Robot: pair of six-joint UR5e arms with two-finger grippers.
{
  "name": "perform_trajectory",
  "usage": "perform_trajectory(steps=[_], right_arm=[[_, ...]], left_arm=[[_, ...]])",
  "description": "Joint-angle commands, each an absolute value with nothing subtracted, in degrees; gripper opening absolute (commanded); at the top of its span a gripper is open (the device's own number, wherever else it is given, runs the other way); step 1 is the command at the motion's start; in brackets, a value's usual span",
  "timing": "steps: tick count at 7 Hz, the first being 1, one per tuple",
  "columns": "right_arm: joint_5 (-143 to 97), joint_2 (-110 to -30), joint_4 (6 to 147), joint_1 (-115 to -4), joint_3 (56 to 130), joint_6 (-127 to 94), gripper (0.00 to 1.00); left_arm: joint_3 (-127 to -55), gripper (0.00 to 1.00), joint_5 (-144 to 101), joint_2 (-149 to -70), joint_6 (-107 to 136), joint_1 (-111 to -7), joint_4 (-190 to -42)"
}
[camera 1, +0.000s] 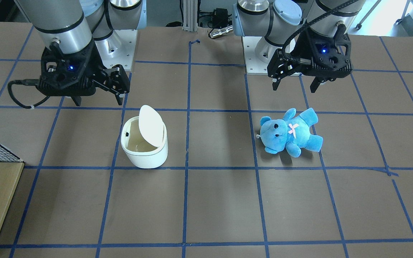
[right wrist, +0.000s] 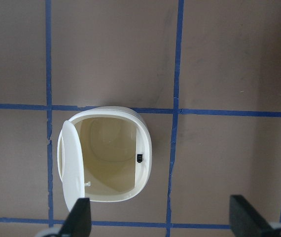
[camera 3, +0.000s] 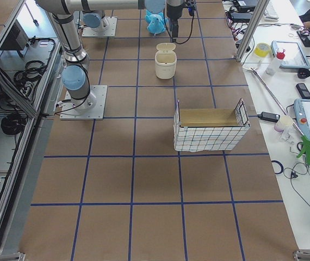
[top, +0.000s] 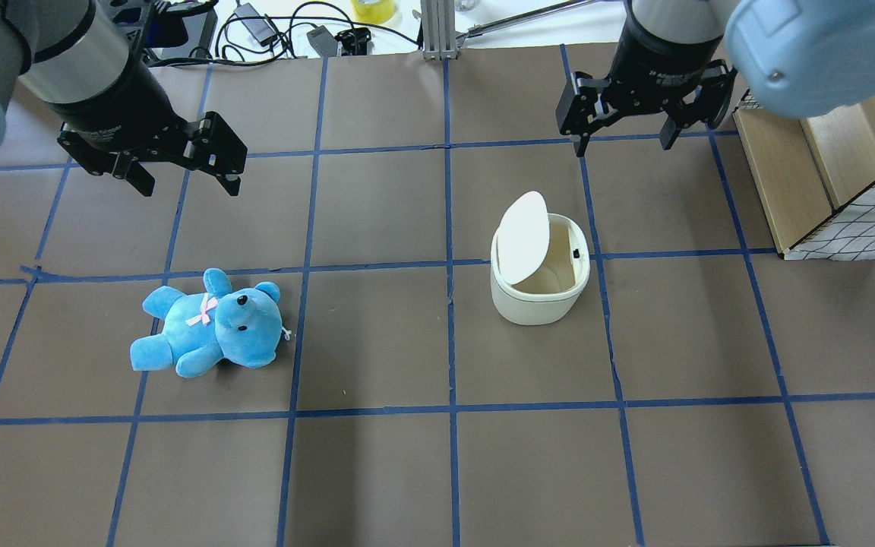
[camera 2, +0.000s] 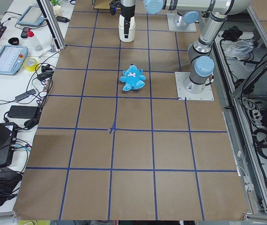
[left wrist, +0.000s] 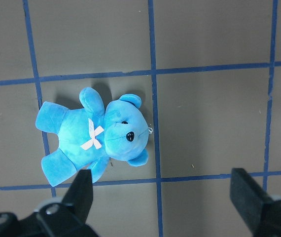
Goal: Open trash can with right arm
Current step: 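Raise the right gripper away from the open trash can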
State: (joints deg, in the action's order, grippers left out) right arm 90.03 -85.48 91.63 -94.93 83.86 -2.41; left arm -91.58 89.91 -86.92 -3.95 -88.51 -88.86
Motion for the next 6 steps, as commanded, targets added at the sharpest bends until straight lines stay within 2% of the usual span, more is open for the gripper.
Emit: perform_trajectory(steps=[1, 6], right_arm=[[89.8, -85.4, 90.9, -94.8, 81.7, -2.0, 1.00], [89.7, -85.4, 91.4, -94.8, 81.7, -2.0, 1.00]], left_arm=[[-91.6, 1.00, 89.9, -86.9, -4.0, -88.5, -88.9], [-91.6, 1.00, 89.9, -86.9, -4.0, -88.5, -88.9]])
